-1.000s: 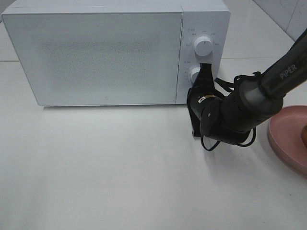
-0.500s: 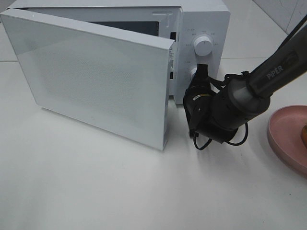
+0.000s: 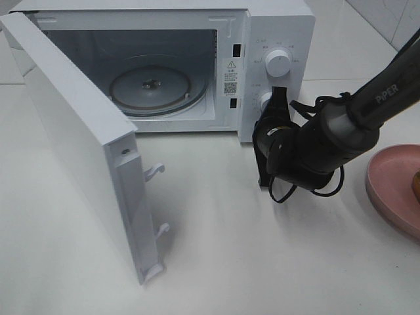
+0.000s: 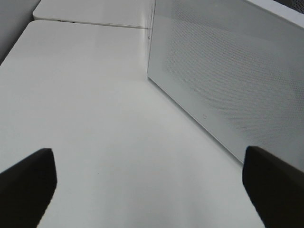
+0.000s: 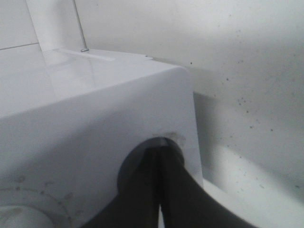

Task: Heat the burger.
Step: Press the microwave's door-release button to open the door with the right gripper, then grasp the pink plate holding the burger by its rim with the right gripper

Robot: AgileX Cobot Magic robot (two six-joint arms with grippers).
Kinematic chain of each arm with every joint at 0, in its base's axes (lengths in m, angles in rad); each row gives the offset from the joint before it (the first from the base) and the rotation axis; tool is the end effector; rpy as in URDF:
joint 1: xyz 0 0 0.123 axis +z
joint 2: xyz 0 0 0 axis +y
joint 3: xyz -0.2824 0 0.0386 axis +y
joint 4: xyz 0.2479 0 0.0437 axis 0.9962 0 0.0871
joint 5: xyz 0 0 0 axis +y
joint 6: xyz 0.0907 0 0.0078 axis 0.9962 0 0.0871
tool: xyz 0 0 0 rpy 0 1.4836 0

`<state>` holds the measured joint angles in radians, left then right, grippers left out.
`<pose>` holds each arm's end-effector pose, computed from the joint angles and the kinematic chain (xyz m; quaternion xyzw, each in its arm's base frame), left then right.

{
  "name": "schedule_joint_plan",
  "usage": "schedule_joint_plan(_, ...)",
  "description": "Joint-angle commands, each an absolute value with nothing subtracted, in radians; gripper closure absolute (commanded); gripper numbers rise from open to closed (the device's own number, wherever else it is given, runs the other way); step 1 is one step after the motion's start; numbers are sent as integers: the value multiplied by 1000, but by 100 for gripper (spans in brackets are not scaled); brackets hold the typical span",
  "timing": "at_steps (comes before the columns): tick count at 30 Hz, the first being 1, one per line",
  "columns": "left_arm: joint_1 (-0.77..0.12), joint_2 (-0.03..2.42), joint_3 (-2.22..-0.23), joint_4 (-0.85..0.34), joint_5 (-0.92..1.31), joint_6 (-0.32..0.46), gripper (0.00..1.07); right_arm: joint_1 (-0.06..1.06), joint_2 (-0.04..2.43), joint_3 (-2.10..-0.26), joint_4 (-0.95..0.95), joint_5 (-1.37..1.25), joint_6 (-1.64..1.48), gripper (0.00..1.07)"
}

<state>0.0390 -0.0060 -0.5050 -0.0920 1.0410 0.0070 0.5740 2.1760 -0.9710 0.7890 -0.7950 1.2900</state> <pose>-0.0055 -0.0074 0.2804 -0.0119 0.8441 -0.0337 0.5349 0.3533 0.1736 0.0800 0.6173 0.5690 0.3941 0.3741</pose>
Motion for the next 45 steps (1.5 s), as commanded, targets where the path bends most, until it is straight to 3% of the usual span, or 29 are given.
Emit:
schedule_joint_plan(1,41,-26,-503,-99,1033,0,7,548,2130,-987,630,-892,1313,107)
schedule_joint_plan(23,41,-26,-503,-99,1033,0,7,548,1949,-732,392,-663,1273,107)
schedule_joint_plan(33,41,-26,-503,-99,1033,0,7,544,1778,-623,393,-500,933,107)
schedule_joint_plan(45,41,-26,-503,-99,1033,0,7,438,1591,-623,374,-156,531,106)
